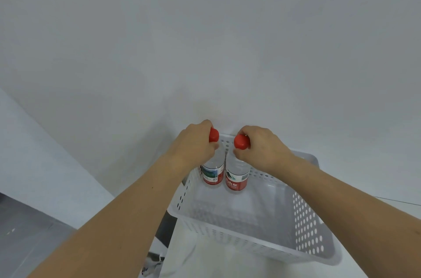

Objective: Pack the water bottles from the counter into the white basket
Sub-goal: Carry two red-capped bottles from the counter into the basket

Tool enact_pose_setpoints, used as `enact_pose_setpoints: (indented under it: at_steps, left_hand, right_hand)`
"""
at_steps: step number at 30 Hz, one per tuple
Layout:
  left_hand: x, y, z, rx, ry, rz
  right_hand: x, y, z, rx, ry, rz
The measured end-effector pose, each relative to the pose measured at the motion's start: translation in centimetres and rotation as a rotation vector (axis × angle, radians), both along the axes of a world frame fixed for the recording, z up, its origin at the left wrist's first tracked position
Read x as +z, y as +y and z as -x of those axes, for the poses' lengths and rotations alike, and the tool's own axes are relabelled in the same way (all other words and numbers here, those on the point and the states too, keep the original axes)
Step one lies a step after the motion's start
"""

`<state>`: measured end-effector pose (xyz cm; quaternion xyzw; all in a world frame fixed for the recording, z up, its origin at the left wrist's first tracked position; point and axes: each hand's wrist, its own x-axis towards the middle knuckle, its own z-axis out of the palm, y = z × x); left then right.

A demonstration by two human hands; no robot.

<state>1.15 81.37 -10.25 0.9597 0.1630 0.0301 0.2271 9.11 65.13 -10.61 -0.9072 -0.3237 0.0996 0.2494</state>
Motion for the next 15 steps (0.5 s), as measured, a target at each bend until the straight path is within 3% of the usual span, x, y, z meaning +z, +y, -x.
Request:
enact_pose_setpoints:
  at_steps: [10, 15]
  left_hand:
    - [0.3, -0.1, 0.2, 0.021, 0.007, 0.033]
    - [3.2, -1.8, 0.9, -0.010, -0.131, -0.096]
  right_hand:
    - [0.4, -0.6, 0.5, -0.001, 0.027, 0.002]
    - [3.2, -3.6, 1.6, -0.053, 0.028, -0.012]
